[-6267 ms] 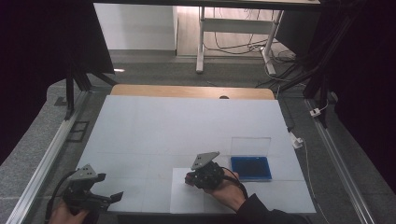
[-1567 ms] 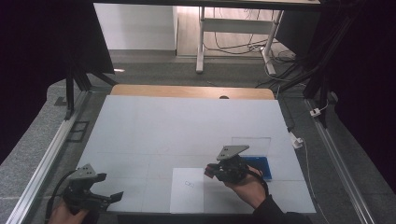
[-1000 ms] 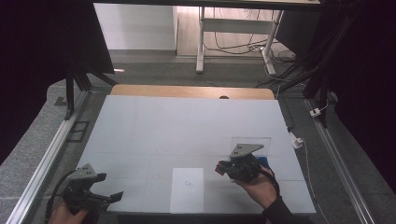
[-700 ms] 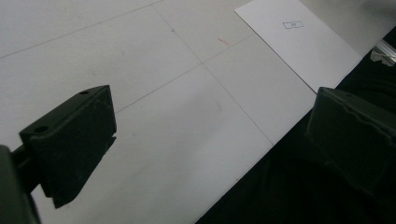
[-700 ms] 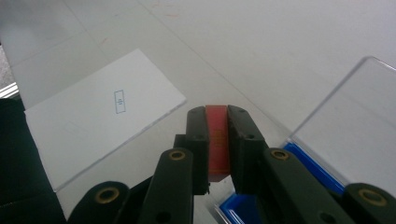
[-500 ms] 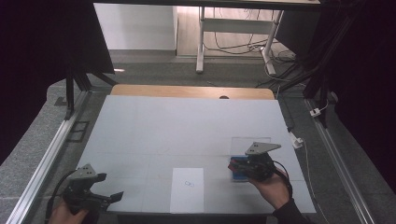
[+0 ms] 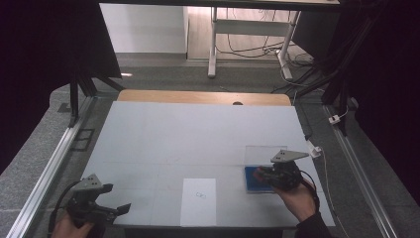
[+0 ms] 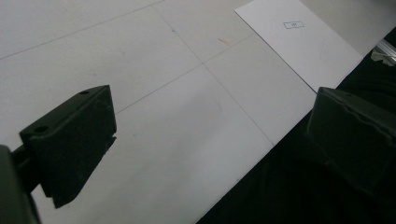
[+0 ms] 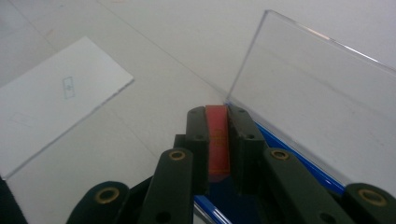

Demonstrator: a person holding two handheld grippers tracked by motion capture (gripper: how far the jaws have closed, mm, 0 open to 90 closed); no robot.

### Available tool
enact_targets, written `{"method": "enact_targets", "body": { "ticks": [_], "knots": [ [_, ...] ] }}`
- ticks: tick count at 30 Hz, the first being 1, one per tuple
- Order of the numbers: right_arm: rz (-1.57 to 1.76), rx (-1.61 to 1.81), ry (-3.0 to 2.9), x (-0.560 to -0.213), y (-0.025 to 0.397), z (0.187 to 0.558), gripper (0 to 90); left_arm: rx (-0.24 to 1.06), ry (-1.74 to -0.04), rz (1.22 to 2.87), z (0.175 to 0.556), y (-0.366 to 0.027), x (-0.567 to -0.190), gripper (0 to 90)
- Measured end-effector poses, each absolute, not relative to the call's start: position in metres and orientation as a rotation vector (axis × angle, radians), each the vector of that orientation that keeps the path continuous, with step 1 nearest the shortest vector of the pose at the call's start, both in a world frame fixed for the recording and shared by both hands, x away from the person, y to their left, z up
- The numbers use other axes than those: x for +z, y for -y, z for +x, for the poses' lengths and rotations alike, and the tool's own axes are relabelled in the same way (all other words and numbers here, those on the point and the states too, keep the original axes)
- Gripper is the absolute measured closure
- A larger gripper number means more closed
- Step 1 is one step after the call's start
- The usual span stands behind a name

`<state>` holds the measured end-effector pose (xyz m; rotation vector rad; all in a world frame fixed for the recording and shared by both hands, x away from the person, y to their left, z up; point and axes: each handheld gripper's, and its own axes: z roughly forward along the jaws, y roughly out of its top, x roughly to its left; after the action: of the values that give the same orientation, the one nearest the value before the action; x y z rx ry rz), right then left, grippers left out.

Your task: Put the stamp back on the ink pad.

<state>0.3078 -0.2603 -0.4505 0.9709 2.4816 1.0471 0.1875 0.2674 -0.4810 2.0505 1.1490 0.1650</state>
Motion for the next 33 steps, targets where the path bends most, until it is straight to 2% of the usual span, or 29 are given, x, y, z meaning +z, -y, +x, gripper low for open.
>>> {"method": "enact_targets", "body": {
  "ticks": [14,33],
  "knots": [
    [1.037,0.955,-2.439,-0.459,0.28,0.319,79.4,0.165,-1.15,2.05,0.188,-0.268,-0.481,1.7],
    [1.042,0.886,-2.466,-0.474,0.281,0.335,79.3,0.163,-1.152,2.05,0.188,-0.267,-0.481,1.7]
  ]
}}
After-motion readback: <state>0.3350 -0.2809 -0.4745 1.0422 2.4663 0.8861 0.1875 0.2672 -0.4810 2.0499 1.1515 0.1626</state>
